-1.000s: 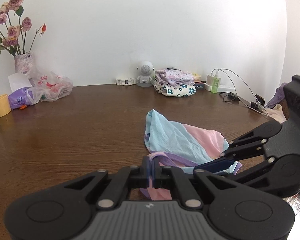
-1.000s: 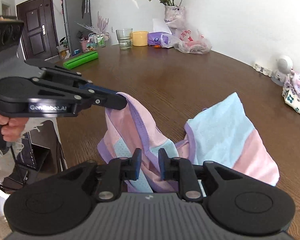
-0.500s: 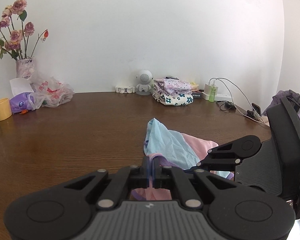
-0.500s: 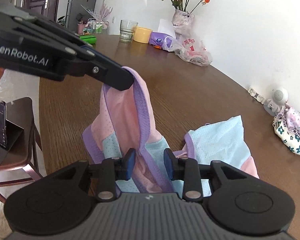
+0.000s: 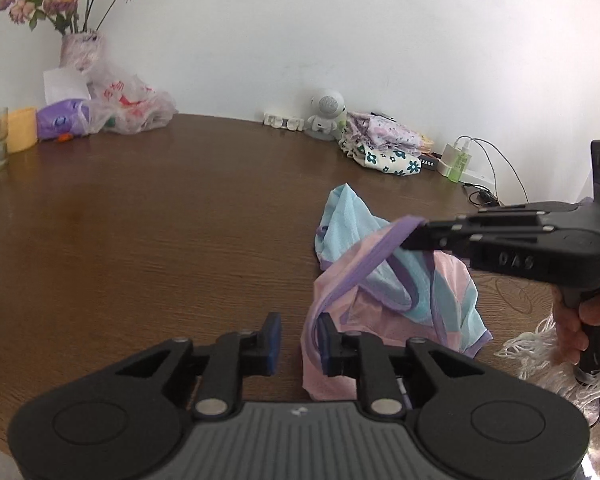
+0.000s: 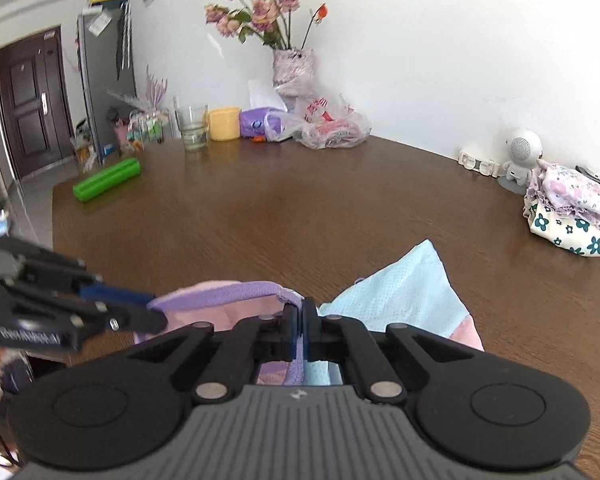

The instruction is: Fold clothes

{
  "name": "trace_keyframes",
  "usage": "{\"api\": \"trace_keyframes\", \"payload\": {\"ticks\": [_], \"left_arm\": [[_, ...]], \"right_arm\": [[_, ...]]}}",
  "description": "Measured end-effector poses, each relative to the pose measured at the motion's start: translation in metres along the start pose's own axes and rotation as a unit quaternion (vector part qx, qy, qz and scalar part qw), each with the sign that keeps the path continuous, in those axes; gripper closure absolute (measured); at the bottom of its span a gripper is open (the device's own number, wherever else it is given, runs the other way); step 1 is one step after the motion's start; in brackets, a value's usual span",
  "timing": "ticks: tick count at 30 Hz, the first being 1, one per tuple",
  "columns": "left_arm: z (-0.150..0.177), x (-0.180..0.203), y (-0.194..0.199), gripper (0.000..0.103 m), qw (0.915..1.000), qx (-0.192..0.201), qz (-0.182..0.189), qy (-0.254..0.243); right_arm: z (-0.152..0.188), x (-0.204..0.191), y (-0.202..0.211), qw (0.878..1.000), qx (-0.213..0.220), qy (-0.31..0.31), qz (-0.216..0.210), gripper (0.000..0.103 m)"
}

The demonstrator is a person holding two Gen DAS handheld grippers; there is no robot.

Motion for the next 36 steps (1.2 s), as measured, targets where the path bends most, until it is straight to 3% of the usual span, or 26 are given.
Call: {"api": "trace_keyframes", "payload": {"ticks": [4, 7, 9, 11, 13, 15, 19, 23, 27, 31, 33, 34, 36], "left_arm": [[0.003, 0.02, 0.0, 0.051, 0.9999, 0.007, 0.012, -0.002], [0.012, 0.039, -0.01, 0.051, 0.9998, -0.006, 0.02, -0.004], [0.021, 0.042, -0.021, 0.051, 0.9998, -0.02, 0.005, 0.005], [0.028, 0.04, -0.031, 0.056, 0.9994, -0.031, -0.012, 0.014], [0.03, 0.037, -0.036, 0.093, 0.9991, -0.033, -0.013, 0.022], [0.022, 0.035, -0.036, 0.097, 0.9994, -0.027, 0.0, 0.023], [-0.043, 0.036, -0.027, 0.099, 0.9997, 0.02, -0.01, -0.007], [-0.15, 0.058, 0.007, 0.099, 0.992, 0.112, -0.026, -0.051], [-0.253, 0.116, 0.066, 0.099, 0.9698, 0.215, -0.027, -0.112], [-0.351, 0.183, 0.129, 0.099, 0.9327, 0.322, -0.045, -0.156], [-0.371, 0.206, 0.149, 0.099, 0.9256, 0.341, -0.031, -0.162], [-0.374, 0.214, 0.152, 0.099, 0.926, 0.338, -0.025, -0.166], [-0.365, 0.226, 0.142, 0.099, 0.9325, 0.309, -0.021, -0.185]], "right_arm": [[-0.015, 0.013, 0.013, 0.998, 0.028, -0.055, -0.019, 0.101], [-0.02, 0.014, 0.017, 0.997, 0.042, -0.065, -0.018, 0.101], [-0.024, 0.014, 0.02, 0.996, 0.053, -0.07, -0.021, 0.101], [-0.028, 0.014, 0.025, 0.995, 0.066, -0.073, -0.017, 0.101], [-0.032, 0.019, 0.033, 0.994, 0.08, -0.071, -0.002, 0.101], [-0.036, 0.029, 0.04, 0.993, 0.091, -0.071, 0.019, 0.101], [-0.053, 0.062, 0.058, 0.988, 0.113, -0.079, 0.066, 0.101], [-0.103, 0.09, 0.11, 0.976, 0.173, -0.082, 0.105, 0.101], [-0.166, 0.108, 0.183, 0.952, 0.248, -0.064, 0.166, 0.101], [-0.231, 0.122, 0.263, 0.916, 0.316, -0.046, 0.242, 0.101], [-0.252, 0.127, 0.294, 0.902, 0.334, -0.045, 0.271, 0.101], [-0.262, 0.129, 0.309, 0.894, 0.343, -0.044, 0.285, 0.101], [-0.259, 0.132, 0.316, 0.895, 0.333, -0.039, 0.296, 0.101]]}}
Point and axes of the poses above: each gripper's, at about its wrist camera, not at the fingertips, and y roughly against the way its jaws point, x to its right, z to its underside, the point moved 8 cm from there along -y, roughly the way its jaws point
